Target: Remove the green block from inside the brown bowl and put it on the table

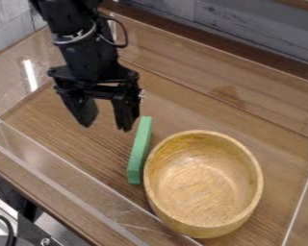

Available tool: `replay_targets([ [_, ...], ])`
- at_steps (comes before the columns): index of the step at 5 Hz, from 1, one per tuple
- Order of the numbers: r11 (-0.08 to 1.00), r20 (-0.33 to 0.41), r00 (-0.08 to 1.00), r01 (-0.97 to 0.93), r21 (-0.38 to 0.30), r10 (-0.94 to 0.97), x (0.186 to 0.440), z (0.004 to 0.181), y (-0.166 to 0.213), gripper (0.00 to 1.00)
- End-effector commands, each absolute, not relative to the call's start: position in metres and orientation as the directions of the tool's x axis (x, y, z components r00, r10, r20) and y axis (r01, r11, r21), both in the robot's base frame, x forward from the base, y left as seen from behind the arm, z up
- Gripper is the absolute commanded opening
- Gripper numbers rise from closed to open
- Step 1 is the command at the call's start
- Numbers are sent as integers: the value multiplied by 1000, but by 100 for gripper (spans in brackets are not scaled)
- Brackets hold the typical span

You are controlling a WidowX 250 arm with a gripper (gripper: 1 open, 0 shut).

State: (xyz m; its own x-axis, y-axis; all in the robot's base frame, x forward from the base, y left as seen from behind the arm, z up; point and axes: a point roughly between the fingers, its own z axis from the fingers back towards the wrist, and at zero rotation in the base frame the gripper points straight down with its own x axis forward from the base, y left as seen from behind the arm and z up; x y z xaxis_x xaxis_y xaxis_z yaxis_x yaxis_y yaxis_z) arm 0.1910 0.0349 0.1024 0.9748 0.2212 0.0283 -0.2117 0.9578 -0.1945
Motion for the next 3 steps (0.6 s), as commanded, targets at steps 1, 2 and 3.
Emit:
replay_targets([
  [1, 959, 72, 972, -205, -196, 223, 202, 112, 35, 100],
  [2, 957, 71, 971, -209, -202, 227, 205, 113, 32, 100],
  [3, 955, 71, 970, -212, -207, 231, 207, 113, 30, 100],
])
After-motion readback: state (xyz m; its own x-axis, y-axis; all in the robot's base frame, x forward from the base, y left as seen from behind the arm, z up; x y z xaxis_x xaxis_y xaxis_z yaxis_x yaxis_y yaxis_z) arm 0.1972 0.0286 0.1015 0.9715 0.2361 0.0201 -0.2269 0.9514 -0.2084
